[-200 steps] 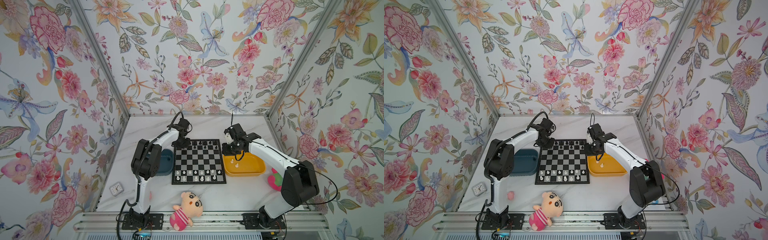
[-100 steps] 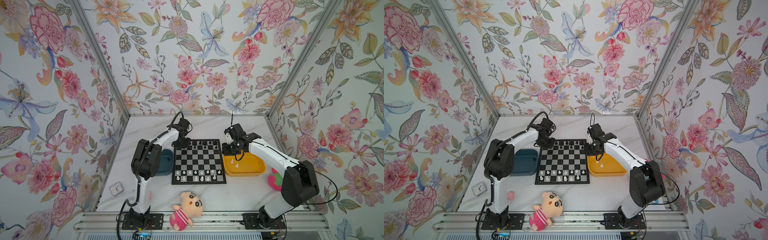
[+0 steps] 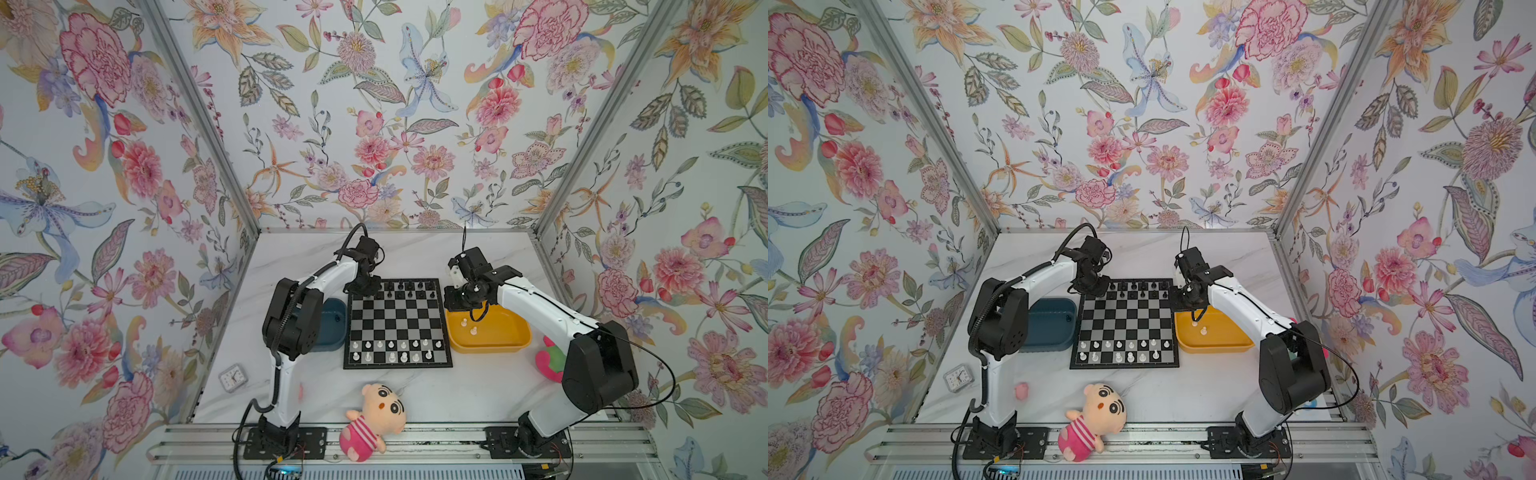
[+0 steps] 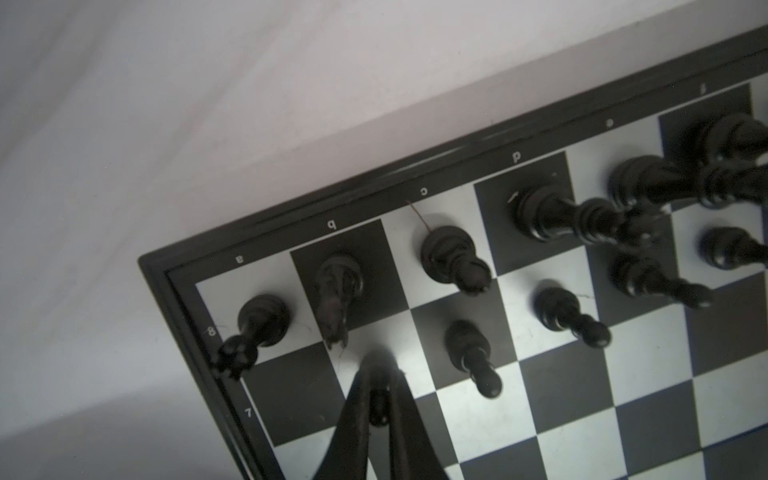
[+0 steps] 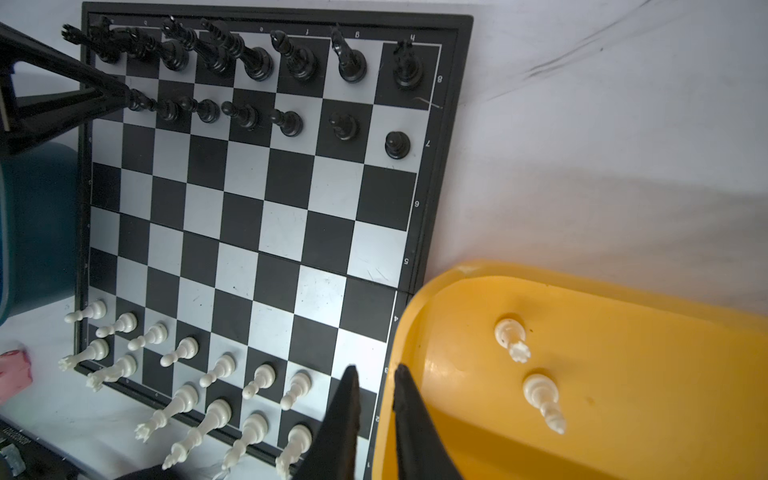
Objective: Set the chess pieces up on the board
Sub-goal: 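Lower the black pawn onto the empty square and open the left gripper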
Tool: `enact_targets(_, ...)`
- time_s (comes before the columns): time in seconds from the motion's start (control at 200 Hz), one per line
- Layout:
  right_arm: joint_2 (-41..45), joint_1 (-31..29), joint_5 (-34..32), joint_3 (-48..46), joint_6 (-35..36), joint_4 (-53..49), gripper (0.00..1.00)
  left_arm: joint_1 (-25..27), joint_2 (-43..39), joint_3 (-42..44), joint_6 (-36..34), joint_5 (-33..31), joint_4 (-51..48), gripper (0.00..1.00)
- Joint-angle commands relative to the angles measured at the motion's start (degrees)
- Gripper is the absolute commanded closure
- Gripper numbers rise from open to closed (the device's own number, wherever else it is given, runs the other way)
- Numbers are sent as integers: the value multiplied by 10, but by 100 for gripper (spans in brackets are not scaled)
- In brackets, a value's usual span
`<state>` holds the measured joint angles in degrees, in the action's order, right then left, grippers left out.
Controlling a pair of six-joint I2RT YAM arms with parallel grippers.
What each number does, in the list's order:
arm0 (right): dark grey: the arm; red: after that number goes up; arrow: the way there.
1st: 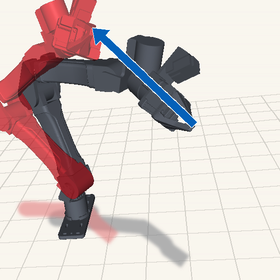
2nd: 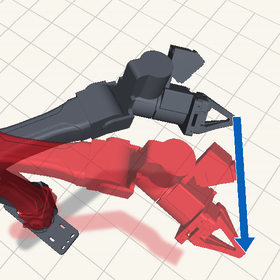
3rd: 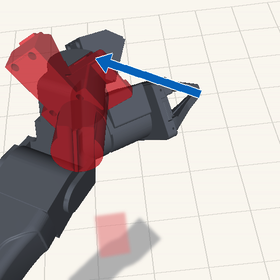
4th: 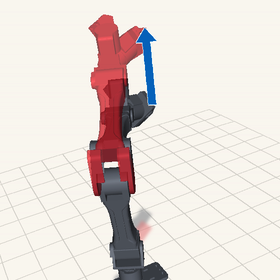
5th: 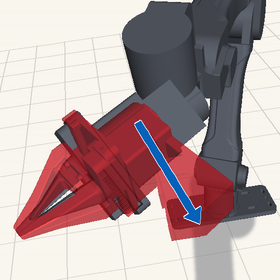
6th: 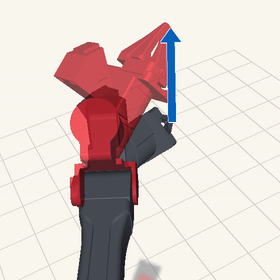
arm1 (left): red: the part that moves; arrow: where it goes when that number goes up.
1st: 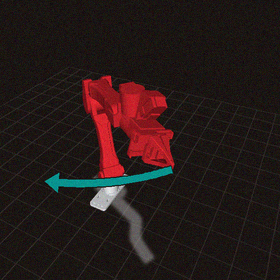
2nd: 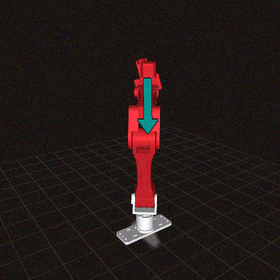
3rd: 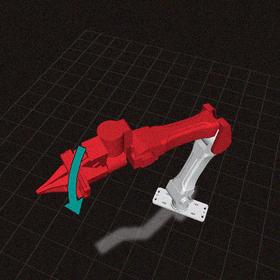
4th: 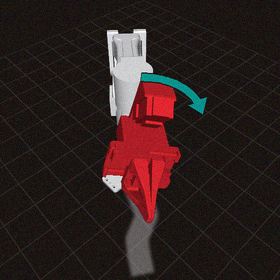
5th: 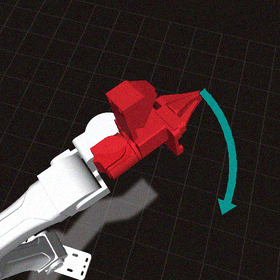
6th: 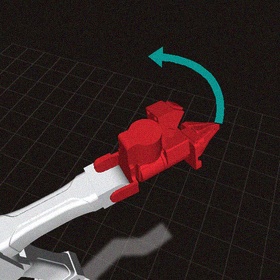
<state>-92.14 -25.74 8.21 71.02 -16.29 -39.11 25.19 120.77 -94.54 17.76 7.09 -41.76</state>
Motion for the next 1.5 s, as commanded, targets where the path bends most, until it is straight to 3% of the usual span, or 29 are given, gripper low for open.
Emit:
enact_targets(0.0,13,4,4,-9,-5,2,81,6,11,-4,-5,-2,-8,85)
enact_targets(0.531,15,4,4,-12,-6,4,81,5,5,-4,-4,0,-6,75)
enact_targets(1.496,28,3,-2,-11,-10,3,81,7,-58,-16,-4,-10,-11,74)
